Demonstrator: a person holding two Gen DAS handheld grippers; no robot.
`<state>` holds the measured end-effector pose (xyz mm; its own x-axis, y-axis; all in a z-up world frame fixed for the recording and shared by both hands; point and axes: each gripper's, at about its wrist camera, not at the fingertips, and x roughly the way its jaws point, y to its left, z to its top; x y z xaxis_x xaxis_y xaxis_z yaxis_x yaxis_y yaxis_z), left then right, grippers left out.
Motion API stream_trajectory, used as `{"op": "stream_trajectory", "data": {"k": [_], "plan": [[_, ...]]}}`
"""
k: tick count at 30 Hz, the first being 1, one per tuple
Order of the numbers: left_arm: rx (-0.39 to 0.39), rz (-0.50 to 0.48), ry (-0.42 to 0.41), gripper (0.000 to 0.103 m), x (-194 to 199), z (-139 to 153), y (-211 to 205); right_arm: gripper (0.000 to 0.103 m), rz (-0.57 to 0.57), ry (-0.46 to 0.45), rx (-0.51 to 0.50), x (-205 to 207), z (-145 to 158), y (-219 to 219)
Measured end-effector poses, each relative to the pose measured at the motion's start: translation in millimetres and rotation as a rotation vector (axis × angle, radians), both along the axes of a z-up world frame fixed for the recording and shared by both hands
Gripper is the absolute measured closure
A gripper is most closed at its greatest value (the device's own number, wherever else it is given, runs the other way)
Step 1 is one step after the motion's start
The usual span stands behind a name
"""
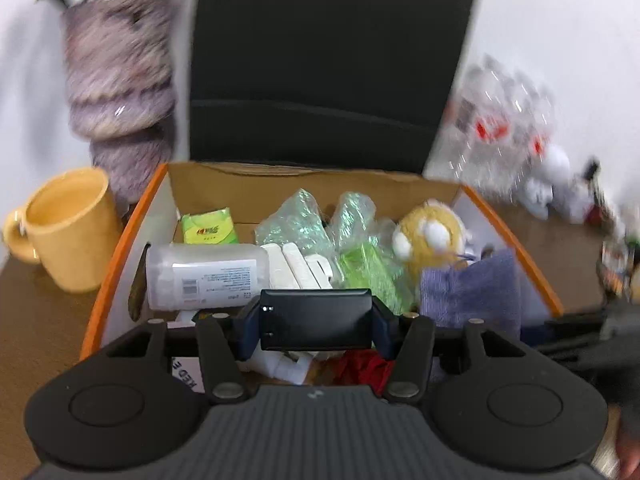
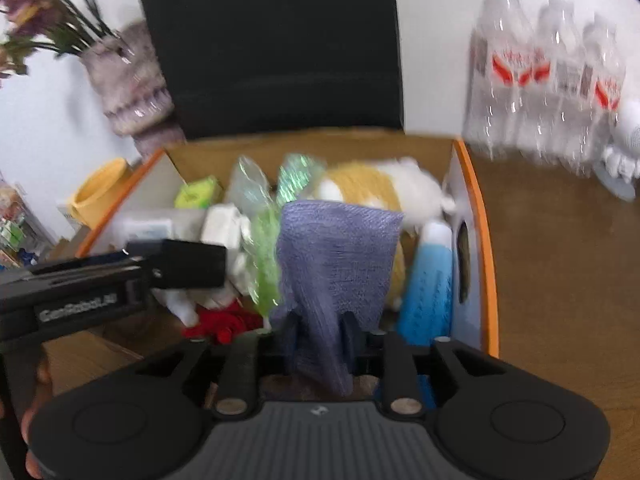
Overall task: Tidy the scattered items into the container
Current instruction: 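Carry the charger and pouch into the box and open both tools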
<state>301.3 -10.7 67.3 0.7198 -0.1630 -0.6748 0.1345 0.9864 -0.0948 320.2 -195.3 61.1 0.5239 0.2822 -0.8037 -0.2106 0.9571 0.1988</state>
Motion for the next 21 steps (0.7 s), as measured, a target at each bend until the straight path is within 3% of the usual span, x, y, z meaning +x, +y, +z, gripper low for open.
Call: {"op": "stream_trajectory", "data": {"k": [2, 4, 7, 11, 15, 21], "plan": [[0.005, 0.020, 0.017, 0.041, -1.6, 3.6, 4.3, 0.047, 0.011, 0.053, 0.023, -0.3, -0.1, -2.2], [-0.030, 0.043, 0.003, 0.028, -6.2, 8.6, 13.4, 0.041, 0.002, 0.043, 0.046, -8.5, 9.2, -6.0], [-0.050, 0.043, 0.025, 0.029, -12.7, 14.6, 18.2, 0.026, -0.001, 0.009, 0.049, -19.8, 25.0, -8.9], [-0.050, 0.040, 0.062, 0.024, -22.3, 26.2, 20.2, 0.026, 0.004, 0.010, 0.025, -30.2, 38.9, -6.7], [0.009, 0.026, 0.091, 0.003, -35.4, 46.1, 17.1, 0.026, 0.008, 0.026, 0.002, -42.2, 53.0, -4.3], [0.053, 0.032, 0.136, 0.002, -61.6, 58.3, 18.7, 0.026, 0.043, 0.044, 0.010, -64.6, 70.5, 0.2]]}}
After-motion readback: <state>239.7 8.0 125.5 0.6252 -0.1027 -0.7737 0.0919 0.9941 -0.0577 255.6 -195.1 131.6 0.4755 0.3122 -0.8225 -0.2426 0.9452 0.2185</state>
